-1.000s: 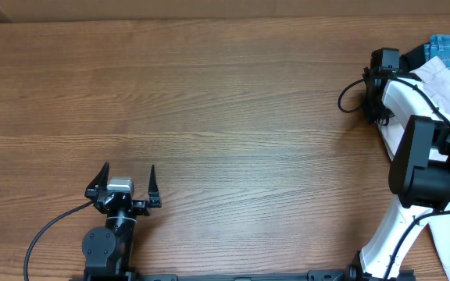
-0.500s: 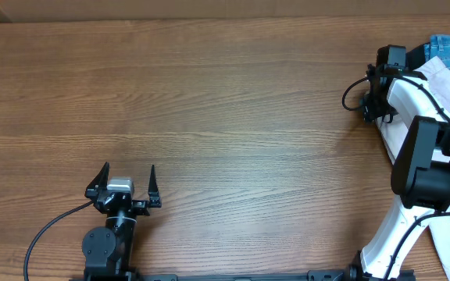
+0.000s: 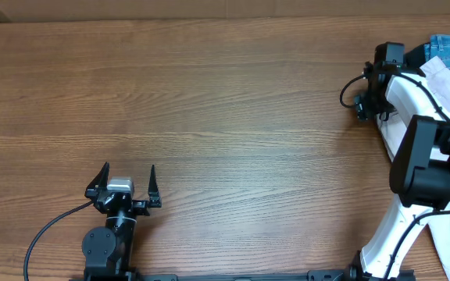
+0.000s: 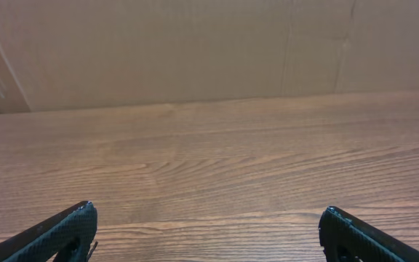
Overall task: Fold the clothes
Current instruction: 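Close the right gripper on the beige pants' waistband belt loop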
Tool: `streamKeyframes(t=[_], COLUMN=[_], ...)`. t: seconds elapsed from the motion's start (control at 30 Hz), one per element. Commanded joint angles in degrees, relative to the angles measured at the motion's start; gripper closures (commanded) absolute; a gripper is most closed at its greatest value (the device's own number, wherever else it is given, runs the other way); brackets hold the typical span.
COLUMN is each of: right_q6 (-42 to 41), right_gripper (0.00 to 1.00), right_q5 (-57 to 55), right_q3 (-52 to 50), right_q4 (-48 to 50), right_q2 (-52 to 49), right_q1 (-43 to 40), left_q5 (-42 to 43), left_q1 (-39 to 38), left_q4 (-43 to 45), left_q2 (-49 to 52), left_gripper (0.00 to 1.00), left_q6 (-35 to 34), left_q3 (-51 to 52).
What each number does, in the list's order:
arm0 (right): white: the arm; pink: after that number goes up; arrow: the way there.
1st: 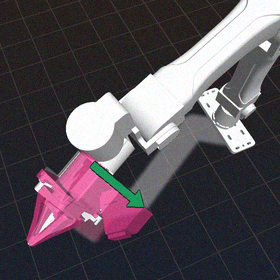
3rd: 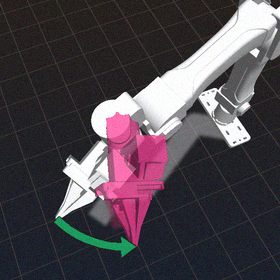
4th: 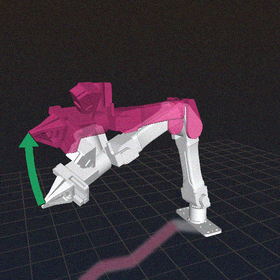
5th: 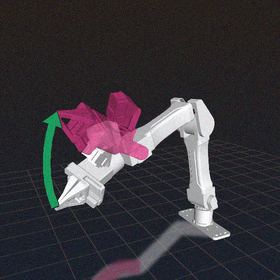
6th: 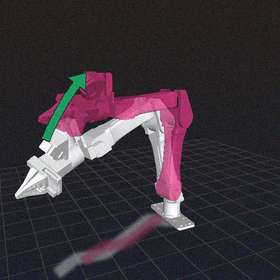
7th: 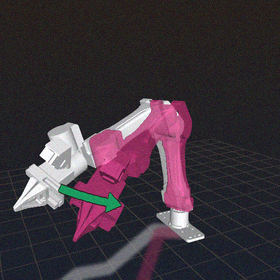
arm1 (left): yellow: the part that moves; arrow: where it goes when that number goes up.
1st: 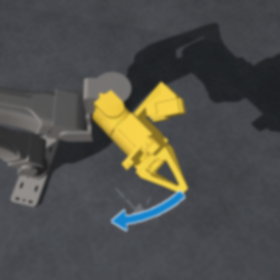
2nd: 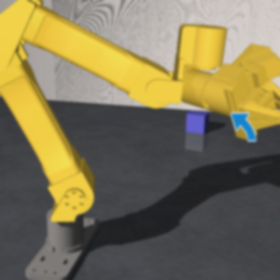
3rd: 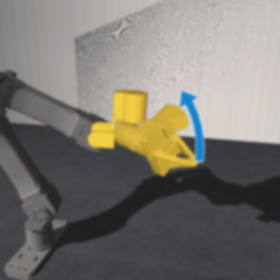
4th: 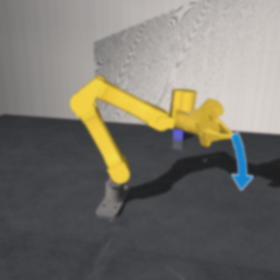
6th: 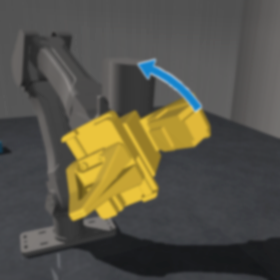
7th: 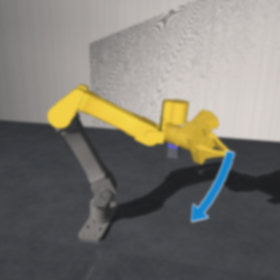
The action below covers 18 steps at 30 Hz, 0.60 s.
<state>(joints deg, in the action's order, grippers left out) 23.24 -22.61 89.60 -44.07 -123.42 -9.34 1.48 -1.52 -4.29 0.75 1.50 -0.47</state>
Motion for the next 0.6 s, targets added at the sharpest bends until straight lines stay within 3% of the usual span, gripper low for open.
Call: streamKeyframes(t=[0.0, 0.4, 0.57], right_q6=[-0.5, -0.57, -0.5], right_gripper=[0.02, 0.07, 0.22], right_q5=[5.07, 6.78, 9.2], right_q3=[1.92, 0.35, 0.35], right_q4=[-1.4, -2.34, -1.55], right_q2=[-1.2, -2.01, -3.48], right_q1=[0.66, -2.99, -3.65], left_q5=[-0.15, -0.15, -0.15], left_q1=[-0.37, -0.37, -0.37], left_q4=[-0.02, -0.02, -0.02], left_q2=[-0.44, -0.44, -0.44], left_gripper=[0.0, 0.0, 0.0], left_q6=[0.7, 0.7, 0.7], left_q3=[0.2, 0.2, 0.2])
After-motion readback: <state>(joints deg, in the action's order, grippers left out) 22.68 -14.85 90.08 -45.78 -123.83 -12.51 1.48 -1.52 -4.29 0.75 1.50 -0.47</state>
